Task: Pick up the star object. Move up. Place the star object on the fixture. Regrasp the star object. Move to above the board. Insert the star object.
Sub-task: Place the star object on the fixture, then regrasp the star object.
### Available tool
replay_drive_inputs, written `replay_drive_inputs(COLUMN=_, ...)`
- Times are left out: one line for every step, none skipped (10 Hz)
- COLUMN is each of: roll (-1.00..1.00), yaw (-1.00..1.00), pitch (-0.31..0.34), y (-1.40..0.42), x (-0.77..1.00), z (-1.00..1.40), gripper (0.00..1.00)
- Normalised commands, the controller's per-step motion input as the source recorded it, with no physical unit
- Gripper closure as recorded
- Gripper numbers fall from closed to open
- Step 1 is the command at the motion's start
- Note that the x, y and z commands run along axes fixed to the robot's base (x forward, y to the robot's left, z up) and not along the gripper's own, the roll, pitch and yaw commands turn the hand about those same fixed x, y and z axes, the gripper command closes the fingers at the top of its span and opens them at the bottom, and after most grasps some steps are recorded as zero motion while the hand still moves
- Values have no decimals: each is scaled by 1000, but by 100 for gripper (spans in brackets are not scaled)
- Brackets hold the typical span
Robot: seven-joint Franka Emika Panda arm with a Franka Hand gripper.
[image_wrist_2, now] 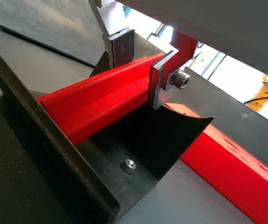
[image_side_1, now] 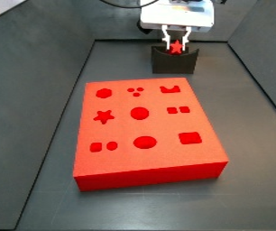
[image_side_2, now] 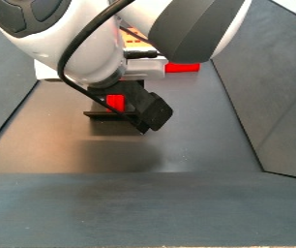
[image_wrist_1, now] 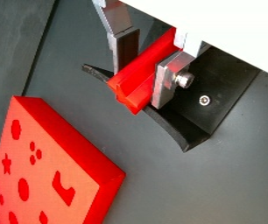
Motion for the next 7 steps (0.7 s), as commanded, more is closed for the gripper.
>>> replay_drive_inputs(roll=-135, yaw=-73, pitch=-61, y=98, x=71, z=-349, gripper=100)
replay_drive_inputs(roll=-134, yaw=-53, pitch=-59, y=96, x=71, z=-349, gripper=100)
replay_drive_inputs(roll=0, yaw=0, pitch=0, y=0, x=0, z=0, gripper=0)
replay_drive_inputs(roll=52, yaw=9, pitch=-3, y=0, x=0, z=1000, gripper=0)
replay_drive_inputs(roll=60, yaw=13, pitch=-1, y=4, x=-5, z=1000, gripper=0)
replay_drive_inputs(roll=68, yaw=18, pitch=16, y=3, x=-26, z=1000, gripper=0)
replay_drive_inputs(roll=73, yaw=17, pitch=30, y=-1, x=-33, z=1000, gripper=0)
